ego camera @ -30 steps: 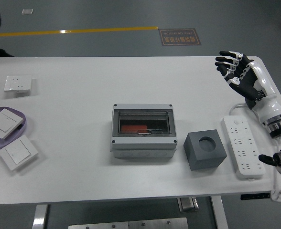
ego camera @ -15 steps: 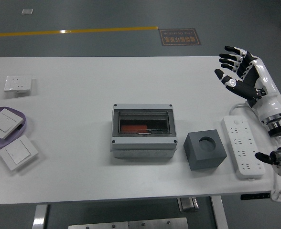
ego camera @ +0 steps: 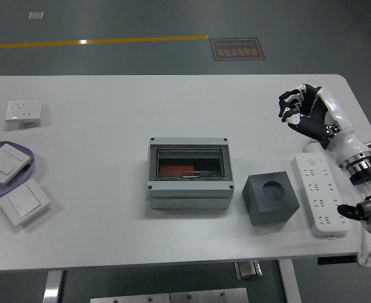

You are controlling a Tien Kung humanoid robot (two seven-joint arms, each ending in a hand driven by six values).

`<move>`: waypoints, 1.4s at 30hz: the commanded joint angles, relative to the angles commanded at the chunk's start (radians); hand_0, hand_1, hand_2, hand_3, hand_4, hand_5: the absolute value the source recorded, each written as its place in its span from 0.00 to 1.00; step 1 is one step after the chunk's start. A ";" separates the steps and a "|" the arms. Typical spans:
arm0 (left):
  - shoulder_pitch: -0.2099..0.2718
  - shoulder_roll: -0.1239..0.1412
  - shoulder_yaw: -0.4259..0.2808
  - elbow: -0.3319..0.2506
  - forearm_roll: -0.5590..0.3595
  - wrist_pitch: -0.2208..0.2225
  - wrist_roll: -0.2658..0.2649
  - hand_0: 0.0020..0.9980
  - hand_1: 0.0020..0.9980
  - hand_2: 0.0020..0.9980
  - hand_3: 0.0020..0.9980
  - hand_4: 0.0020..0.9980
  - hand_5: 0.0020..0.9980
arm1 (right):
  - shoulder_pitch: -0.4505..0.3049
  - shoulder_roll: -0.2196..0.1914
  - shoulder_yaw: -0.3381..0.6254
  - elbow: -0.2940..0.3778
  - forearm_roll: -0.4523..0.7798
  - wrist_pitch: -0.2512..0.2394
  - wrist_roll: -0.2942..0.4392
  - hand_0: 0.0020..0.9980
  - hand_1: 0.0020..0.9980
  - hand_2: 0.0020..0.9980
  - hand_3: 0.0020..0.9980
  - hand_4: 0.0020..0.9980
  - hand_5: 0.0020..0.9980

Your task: Pick up the cylinder from the cube,place it in the box,flap close box

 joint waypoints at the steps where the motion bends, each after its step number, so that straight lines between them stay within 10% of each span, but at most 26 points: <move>1: 0.000 0.000 0.000 0.000 0.000 0.000 0.000 0.62 0.65 0.62 0.64 0.71 0.16 | 0.000 0.000 0.000 -0.001 0.001 0.003 -0.001 0.91 0.87 0.87 0.93 0.93 0.30; 4: 0.001 0.000 0.002 0.000 -0.002 0.000 0.000 0.62 0.65 0.62 0.64 0.71 0.16 | 0.000 0.000 0.001 -0.004 0.006 0.011 -0.006 0.91 0.87 0.87 0.93 0.93 0.30; 5: 0.001 0.000 0.004 0.001 -0.003 0.000 0.000 0.62 0.65 0.62 0.64 0.71 0.16 | 0.000 0.000 0.001 -0.005 0.006 0.013 -0.008 1.00 0.99 1.00 1.00 1.00 0.57; 10: 0.000 0.000 0.007 0.002 -0.007 0.000 0.000 0.62 0.65 0.62 0.64 0.71 0.16 | 0.000 0.000 0.002 -0.007 -0.006 0.017 -0.019 1.00 0.99 1.00 1.00 1.00 0.57; 11: 0.000 0.000 0.007 0.002 -0.007 0.000 0.000 0.62 0.65 0.62 0.64 0.71 0.16 | 0.000 0.000 0.002 -0.007 -0.009 0.017 -0.020 1.00 1.00 0.99 0.99 1.00 0.86; 17: 0.000 0.000 0.007 0.001 -0.007 0.000 0.000 0.62 0.65 0.62 0.64 0.71 0.16 | -0.001 -0.002 0.002 -0.010 -0.013 0.011 -0.019 1.00 1.00 0.98 0.97 1.00 0.97; 34: -0.002 0.002 0.008 0.002 -0.008 0.000 0.000 0.62 0.65 0.62 0.64 0.71 0.16 | 0.004 -0.003 -0.011 -0.024 0.196 -0.091 0.049 1.00 1.00 0.97 0.96 1.00 1.00; 35: -0.002 0.002 0.008 0.002 -0.008 0.000 0.000 0.62 0.66 0.62 0.64 0.71 0.16 | 0.004 -0.002 -0.012 -0.026 0.215 -0.104 0.060 1.00 0.88 0.86 0.77 0.98 1.00; 42: -0.001 0.003 0.010 0.001 -0.008 -0.001 0.000 0.62 0.65 0.62 0.65 0.71 0.16 | 0.002 -0.002 -0.009 -0.030 0.272 -0.145 0.100 0.96 0.77 0.76 0.66 0.88 1.00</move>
